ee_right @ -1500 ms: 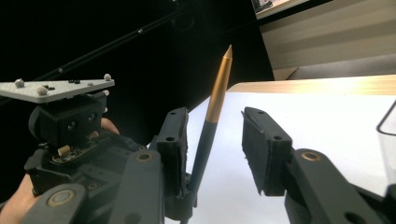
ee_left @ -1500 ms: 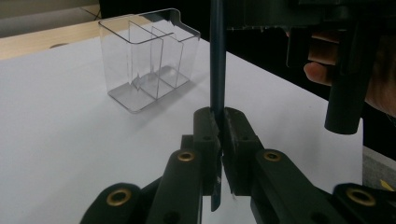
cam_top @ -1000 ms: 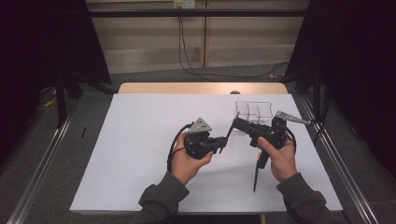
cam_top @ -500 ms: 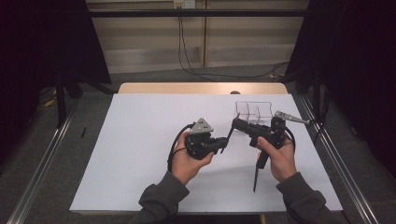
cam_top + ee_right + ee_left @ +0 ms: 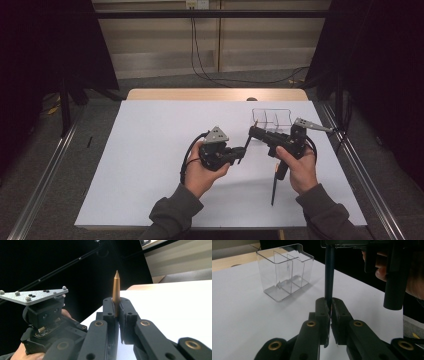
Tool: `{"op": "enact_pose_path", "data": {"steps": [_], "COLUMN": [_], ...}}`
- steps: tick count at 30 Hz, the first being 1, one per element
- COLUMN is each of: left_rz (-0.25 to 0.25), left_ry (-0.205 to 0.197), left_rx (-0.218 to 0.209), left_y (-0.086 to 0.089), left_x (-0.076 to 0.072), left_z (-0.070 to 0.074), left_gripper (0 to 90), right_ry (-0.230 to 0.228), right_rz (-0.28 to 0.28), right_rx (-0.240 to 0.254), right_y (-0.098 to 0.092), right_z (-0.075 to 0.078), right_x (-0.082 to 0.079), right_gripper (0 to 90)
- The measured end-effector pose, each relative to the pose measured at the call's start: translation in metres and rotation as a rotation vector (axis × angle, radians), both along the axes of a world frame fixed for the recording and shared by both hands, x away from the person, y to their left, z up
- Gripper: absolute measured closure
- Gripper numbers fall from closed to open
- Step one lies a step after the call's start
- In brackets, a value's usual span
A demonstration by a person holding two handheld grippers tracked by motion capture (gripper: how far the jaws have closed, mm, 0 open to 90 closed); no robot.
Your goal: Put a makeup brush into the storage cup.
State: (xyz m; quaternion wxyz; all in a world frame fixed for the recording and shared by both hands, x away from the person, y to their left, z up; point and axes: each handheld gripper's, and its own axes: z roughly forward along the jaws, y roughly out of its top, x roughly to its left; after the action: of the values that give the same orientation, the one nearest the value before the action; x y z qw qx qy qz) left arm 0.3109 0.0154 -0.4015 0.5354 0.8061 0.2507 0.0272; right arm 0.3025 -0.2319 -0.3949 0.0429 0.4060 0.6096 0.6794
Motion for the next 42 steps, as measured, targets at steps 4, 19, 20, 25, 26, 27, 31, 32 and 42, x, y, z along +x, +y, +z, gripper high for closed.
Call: {"op": "enact_pose_path", "data": {"steps": [4,19,20,25,26,27,31,32,42], "left_rz": [0.001,-0.020,-0.016,-0.020,-0.025,-0.021,-0.023,-0.021,-0.019], "left_ry": [0.006,-0.043,-0.057,-0.086,-0.084,-0.076,-0.061,-0.050,-0.032], "left_rx": [0.001,-0.052,-0.070,-0.073,-0.085,-0.087,-0.087,-0.096,-0.084], "left_y": [0.002,0.008,0.007,0.008,0.008,0.009,0.011,0.011,0.019], "left_x": [0.001,0.004,0.003,0.004,0.004,0.004,0.007,0.007,0.008], "left_z": [-0.002,-0.007,-0.007,-0.007,-0.007,-0.007,-0.007,-0.008,-0.009], "left_gripper": [82.9,50.8,46.6,26.2,26.1,25.7,18.0,16.9,5.9], "right_ry": [-0.034,-0.086,-0.086,-0.090,-0.092,-0.093,-0.101,-0.103,-0.123], "right_rz": [-0.013,-0.037,-0.036,-0.038,-0.038,-0.037,-0.032,-0.034,-0.039], "right_rx": [-0.006,-0.060,-0.063,-0.066,-0.067,-0.070,-0.078,-0.078,-0.105], "right_y": [-0.001,-0.009,-0.009,-0.010,-0.010,-0.010,-0.010,-0.010,-0.011], "right_z": [0.003,0.007,0.006,0.005,0.005,0.005,0.005,0.005,0.006], "right_x": [-0.001,-0.001,-0.001,-0.002,-0.002,-0.002,-0.002,-0.003,-0.004], "right_gripper": [85.1,85.1,85.1,85.1,85.0,85.1,85.0,85.0,85.0]}}
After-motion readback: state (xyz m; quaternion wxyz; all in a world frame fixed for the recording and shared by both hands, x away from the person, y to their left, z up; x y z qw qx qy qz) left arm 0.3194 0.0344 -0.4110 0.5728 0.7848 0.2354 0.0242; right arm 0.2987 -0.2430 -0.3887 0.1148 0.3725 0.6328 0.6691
